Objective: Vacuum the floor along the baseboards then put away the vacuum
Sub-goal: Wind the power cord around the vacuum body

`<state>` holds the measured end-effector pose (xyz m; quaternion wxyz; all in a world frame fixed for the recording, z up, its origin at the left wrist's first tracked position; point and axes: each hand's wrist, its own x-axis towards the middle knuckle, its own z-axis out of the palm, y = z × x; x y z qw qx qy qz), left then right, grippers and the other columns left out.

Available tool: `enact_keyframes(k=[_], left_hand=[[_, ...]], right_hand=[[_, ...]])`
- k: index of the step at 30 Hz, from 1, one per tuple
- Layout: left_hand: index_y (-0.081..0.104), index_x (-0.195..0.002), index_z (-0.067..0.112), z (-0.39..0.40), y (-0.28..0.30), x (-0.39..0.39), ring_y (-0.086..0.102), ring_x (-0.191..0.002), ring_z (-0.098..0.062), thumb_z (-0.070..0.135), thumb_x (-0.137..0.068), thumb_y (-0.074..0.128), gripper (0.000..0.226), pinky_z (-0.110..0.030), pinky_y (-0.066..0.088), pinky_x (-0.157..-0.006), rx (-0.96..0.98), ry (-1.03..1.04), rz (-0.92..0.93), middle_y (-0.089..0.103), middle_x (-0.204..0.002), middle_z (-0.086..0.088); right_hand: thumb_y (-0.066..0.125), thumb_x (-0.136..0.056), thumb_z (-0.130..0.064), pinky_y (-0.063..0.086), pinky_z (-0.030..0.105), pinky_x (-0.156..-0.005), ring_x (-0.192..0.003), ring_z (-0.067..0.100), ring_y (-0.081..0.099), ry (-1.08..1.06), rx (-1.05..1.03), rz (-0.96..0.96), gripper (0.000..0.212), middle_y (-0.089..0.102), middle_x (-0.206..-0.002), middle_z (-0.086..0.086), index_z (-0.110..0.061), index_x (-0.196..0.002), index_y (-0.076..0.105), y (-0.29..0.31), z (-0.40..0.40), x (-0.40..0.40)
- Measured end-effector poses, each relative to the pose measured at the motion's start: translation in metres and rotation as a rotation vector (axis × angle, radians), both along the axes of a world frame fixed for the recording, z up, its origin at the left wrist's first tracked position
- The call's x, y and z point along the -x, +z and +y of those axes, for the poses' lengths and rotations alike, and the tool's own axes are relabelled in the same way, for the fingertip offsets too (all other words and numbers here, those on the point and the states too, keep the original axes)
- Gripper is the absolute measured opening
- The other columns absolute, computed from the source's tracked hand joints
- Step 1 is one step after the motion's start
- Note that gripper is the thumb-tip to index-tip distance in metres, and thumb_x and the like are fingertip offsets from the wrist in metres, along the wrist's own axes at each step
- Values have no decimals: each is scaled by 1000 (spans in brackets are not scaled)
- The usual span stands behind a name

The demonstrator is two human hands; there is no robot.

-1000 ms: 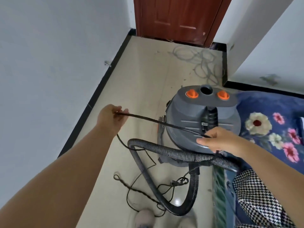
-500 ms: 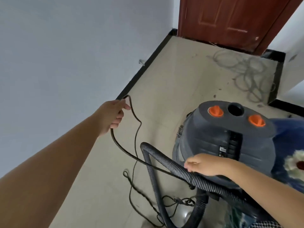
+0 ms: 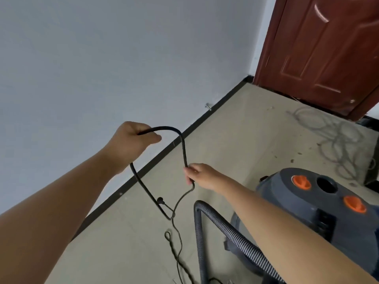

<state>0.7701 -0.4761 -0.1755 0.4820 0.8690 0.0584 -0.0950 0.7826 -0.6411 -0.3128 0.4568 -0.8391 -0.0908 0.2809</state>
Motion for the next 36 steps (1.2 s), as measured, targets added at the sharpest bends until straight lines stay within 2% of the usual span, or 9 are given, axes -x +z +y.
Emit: enact_keyframes(k=[6, 10, 16, 19, 22, 24, 28, 32, 36], left_hand=[[32, -57, 12, 45, -26, -6, 37, -54, -19, 13, -89, 49, 36, -24, 26, -50, -398, 70, 103, 35, -56, -2], [40, -70, 16, 39, -57, -6, 57, -64, -18, 14, -91, 47, 22, -22, 38, -57, -299, 52, 113, 53, -67, -3], [46, -88, 9, -14, -95, -15, 55, -74, -23, 17, -97, 34, 16, -29, 43, -66, -214, -88, 116, 54, -79, -6], [50, -121, 10, -49, -109, -32, 58, -96, -27, 11, -97, 30, 30, -33, 46, -80, -189, -117, 198, 56, -115, -15], [40, -138, 16, -97, -126, -49, 53, -96, -17, 5, -96, 33, 44, -18, 40, -73, -11, -153, 296, 44, -139, -10], [32, -143, 19, -138, -139, -59, 50, -110, -15, 6, -95, 39, 50, -18, 37, -84, 99, -233, 374, 33, -148, -4], [51, -125, 12, -213, -178, -69, 49, -120, -20, 26, -97, 45, 33, -30, 31, -102, 8, -454, 517, 55, -126, -6], [42, -67, 15, -236, -216, -68, 51, -59, -10, 37, -99, 37, 39, -24, 39, -66, -165, -433, 569, 51, -61, 1], [38, -64, 14, -195, -216, -83, 42, -60, -15, 35, -94, 48, 38, -23, 31, -54, -621, -432, 480, 43, -64, 0]], right_hand=[[34, -101, -32, 31, 27, -54, -67, 22, 45, -229, 99, -242, 36, 38, -61, -1, -11, -71, 39, 24, -4, -4], [54, -93, -27, 25, 20, -49, -47, 5, 30, -380, -122, -383, 37, 32, -55, -5, -13, -63, 38, 80, -6, -34], [58, -91, -21, 26, 16, -49, -49, 5, 35, 70, 279, -713, 43, 37, -52, 0, -4, -54, 46, 131, -39, -70], [58, -91, -26, 31, 22, -60, -66, 18, 48, 283, 447, -821, 37, 55, -67, 12, 7, -76, 65, 136, -66, -86], [55, -92, -31, 33, 28, -66, -73, 16, 46, 395, 471, -897, 34, 50, -74, 4, 0, -87, 68, 135, -100, -101], [55, -92, -35, 36, 30, -69, -75, 16, 45, 420, 474, -942, 36, 47, -79, 2, -1, -88, 67, 133, -128, -112], [43, -84, -49, 35, 31, -64, -69, 20, 45, 351, 448, -1070, 56, 49, -74, 10, 3, -81, 65, 121, -203, -132], [33, -86, -44, 28, 28, -62, -66, 18, 41, 230, 446, -1037, 55, 41, -68, 4, 2, -71, 59, 81, -281, -146], [32, -91, -48, 25, 29, -58, -57, 21, 39, 257, 538, -755, 47, 34, -56, -1, -16, -57, 31, 10, -325, -147]])
